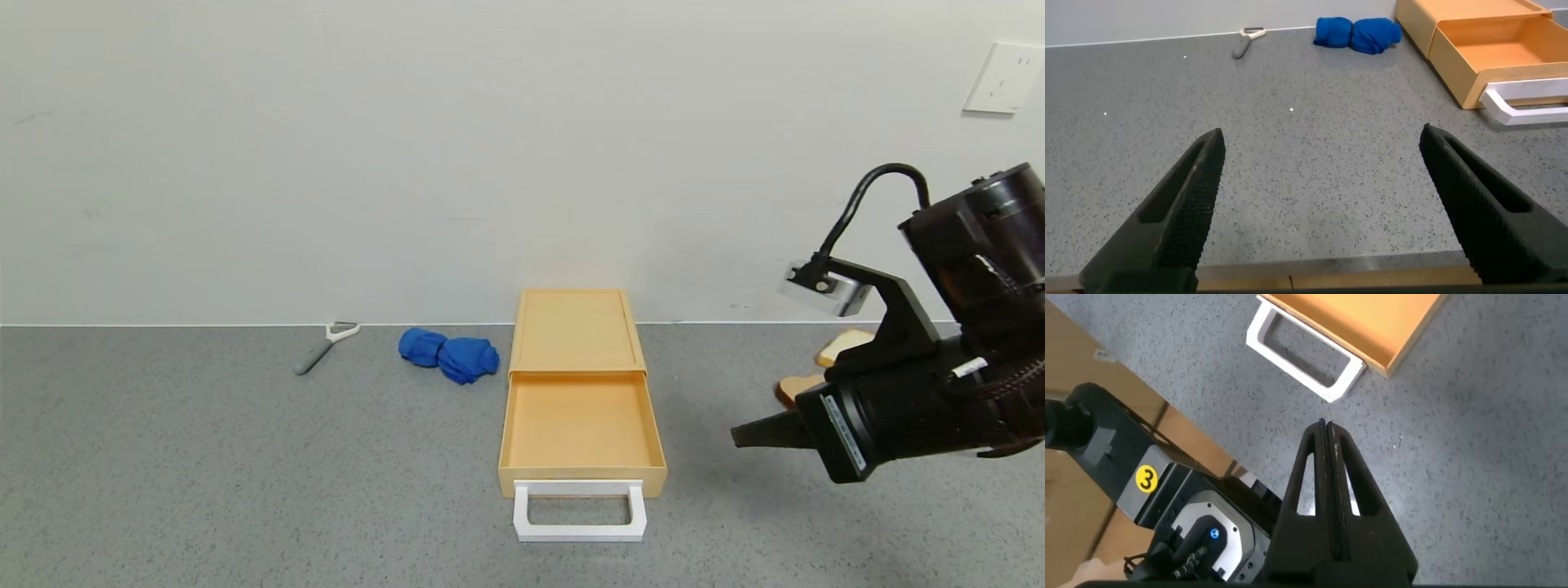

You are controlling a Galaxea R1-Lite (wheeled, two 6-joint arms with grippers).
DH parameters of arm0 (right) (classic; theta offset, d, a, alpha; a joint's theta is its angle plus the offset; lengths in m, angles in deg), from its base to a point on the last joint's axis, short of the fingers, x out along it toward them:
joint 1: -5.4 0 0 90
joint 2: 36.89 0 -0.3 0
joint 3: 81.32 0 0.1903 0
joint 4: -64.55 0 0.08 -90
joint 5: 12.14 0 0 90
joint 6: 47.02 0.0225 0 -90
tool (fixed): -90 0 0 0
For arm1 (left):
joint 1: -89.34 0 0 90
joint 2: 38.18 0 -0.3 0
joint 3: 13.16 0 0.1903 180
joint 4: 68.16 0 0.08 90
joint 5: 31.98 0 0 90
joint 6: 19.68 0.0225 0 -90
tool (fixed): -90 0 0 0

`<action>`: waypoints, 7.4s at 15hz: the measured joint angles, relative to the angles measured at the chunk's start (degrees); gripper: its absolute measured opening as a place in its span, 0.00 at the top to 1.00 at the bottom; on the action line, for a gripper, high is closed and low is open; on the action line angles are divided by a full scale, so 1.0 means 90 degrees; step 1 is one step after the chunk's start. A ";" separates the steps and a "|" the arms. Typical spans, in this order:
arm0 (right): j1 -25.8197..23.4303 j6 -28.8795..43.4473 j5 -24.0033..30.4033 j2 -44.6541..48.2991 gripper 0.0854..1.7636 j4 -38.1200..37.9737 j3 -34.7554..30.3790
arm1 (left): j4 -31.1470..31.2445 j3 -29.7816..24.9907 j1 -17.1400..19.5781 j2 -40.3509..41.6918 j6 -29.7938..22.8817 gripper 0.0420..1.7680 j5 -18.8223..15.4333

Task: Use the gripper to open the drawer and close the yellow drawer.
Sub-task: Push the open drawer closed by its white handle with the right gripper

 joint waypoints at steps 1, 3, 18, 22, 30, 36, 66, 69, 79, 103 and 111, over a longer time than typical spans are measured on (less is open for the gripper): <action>-0.0057 -0.0003 -0.0003 0.0129 0.98 0.0012 -0.0119 | 0.0000 0.0000 0.0000 0.0000 0.0000 0.03 0.0000; -0.0198 -0.0011 -0.0003 0.0331 0.98 0.0024 -0.0313 | 0.0000 0.0000 0.0000 0.0000 0.0000 0.03 0.0000; -0.0251 0.0000 -0.0012 0.0456 0.98 0.0578 -0.0662 | 0.0000 0.0000 0.0000 0.0000 0.0000 0.03 0.0003; 0.0337 0.0060 -0.0436 0.0042 0.98 0.0840 -0.0643 | 0.0000 0.0000 0.0000 0.0000 0.0003 0.03 0.0003; 0.1891 0.1352 -0.1896 -0.1510 0.98 0.1923 -0.0517 | 0.0000 0.0000 0.0000 0.0000 0.0000 0.03 0.0003; 0.2542 0.1991 -0.3004 -0.2557 0.98 0.2561 -0.0126 | 0.0000 0.0000 0.0000 0.0000 0.0000 0.03 0.0005; 0.3217 0.2488 -0.5549 -0.4061 0.98 0.5178 -0.0733 | 0.0000 0.0000 0.0000 0.0000 0.0000 0.03 0.0003; 0.3133 0.2273 -0.5545 -0.4070 0.98 0.5208 -0.0692 | 0.0000 0.0000 0.0000 0.0000 0.0000 0.03 0.0000; 0.2766 0.1750 -0.5502 -0.4114 0.98 0.5579 -0.0631 | 0.0000 0.0000 0.0000 0.0000 0.0000 0.03 0.0000; 0.2552 0.1571 -0.5220 -0.4065 0.98 0.5254 -0.0318 | 0.0000 0.0000 0.0000 0.0000 0.0000 0.03 0.0005; 0.2384 0.1556 -0.5220 -0.4068 0.98 0.5147 -0.0245 | 0.0000 0.0000 0.0000 0.0000 0.0003 0.03 0.0000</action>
